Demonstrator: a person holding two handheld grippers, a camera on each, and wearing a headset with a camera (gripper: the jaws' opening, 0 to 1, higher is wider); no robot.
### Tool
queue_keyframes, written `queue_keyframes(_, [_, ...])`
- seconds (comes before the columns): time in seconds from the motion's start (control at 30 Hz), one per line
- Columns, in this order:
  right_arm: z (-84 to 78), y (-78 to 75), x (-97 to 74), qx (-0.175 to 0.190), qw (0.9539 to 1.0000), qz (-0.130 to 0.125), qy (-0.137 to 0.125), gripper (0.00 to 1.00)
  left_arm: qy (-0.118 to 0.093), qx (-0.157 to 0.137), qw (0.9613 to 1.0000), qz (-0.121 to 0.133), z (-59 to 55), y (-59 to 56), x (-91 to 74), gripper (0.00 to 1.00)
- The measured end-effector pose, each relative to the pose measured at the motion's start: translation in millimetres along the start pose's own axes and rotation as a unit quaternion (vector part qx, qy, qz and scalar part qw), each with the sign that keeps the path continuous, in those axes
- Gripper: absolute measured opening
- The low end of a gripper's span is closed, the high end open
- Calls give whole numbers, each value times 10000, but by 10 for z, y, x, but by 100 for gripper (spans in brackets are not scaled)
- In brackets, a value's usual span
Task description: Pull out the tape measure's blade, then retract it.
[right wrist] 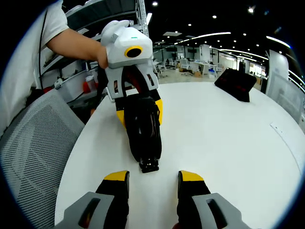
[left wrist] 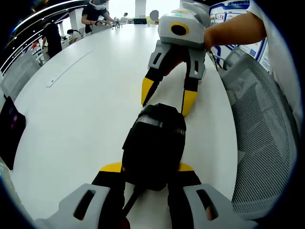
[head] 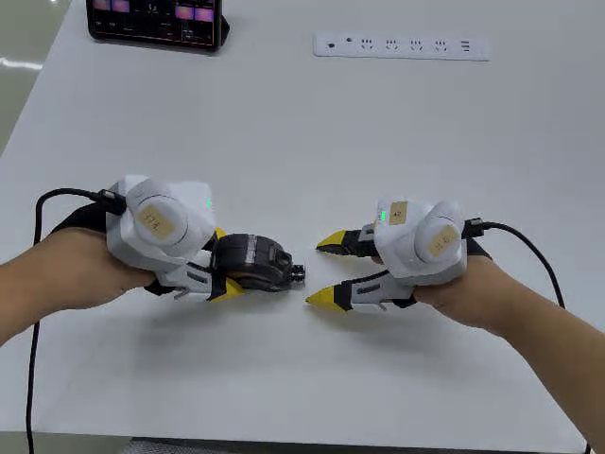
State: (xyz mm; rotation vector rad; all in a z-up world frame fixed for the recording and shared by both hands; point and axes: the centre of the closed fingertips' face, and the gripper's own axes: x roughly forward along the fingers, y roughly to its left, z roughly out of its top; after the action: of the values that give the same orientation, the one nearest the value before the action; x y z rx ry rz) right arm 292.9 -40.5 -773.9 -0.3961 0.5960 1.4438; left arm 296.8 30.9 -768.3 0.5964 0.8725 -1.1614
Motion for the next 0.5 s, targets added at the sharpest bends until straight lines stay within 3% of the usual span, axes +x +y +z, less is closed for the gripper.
queue_keyframes(0.5, [76,21,118,-204,9996,123,-133,19,7,-13,10000,-20,0,1,5,30])
